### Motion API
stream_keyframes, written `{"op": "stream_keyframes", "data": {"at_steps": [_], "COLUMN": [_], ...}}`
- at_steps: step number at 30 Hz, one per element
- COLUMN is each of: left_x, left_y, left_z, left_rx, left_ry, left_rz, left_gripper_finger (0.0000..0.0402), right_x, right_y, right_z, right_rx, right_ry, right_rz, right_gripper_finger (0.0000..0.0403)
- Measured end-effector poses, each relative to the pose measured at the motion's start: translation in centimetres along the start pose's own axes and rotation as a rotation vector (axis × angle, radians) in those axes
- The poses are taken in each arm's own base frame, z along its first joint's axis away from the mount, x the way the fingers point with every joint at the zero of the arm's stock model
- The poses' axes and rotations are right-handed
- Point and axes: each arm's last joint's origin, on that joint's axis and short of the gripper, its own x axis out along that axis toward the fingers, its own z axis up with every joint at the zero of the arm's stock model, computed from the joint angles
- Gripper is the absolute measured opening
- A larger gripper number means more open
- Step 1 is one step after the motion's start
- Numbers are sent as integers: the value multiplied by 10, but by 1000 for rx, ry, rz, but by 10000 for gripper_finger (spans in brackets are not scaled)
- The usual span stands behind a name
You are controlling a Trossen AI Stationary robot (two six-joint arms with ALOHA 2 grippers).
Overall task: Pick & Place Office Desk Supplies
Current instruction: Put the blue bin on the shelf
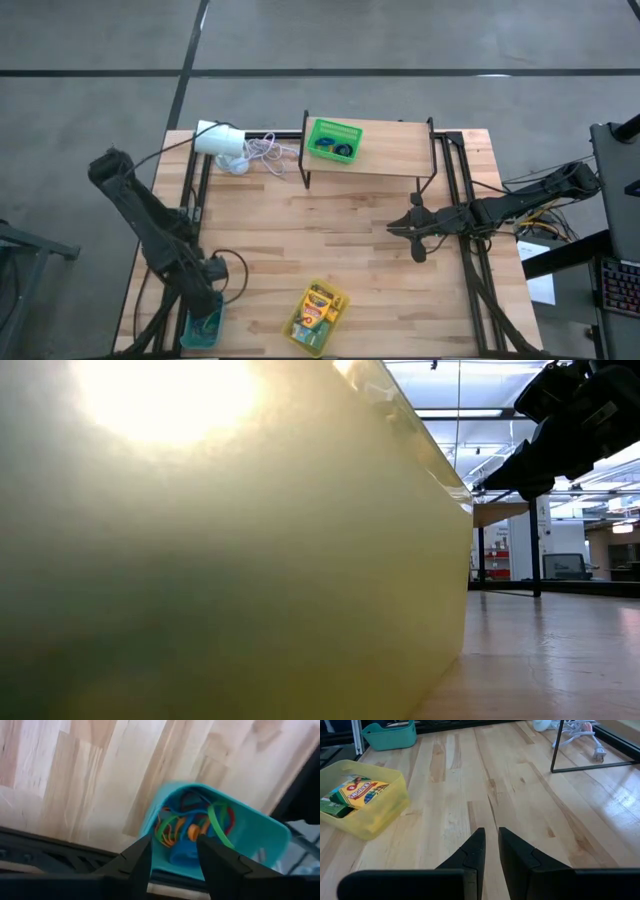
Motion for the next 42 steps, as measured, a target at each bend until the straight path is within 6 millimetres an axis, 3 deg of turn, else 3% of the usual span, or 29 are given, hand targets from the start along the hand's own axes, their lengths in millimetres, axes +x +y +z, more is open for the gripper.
{"op": "stream_keyframes", "data": {"at_steps": [9,37,42], "left_x": [24,26,36], "left_y": [-8,-11,-5], "left_z": [4,7,6], "left_rx": [104,136,137], "left_ry": [55,-44,-43], "left_rz": [99,98,100], "left_gripper_finger": [161,161,161], "right_x": [0,0,0], "right_y": [0,0,0], "right_z": [0,0,0], "right_rx": [0,0,0], "right_ry": [0,0,0], "right_rz": [0,0,0], "right_gripper_finger": [52,52,52]}}
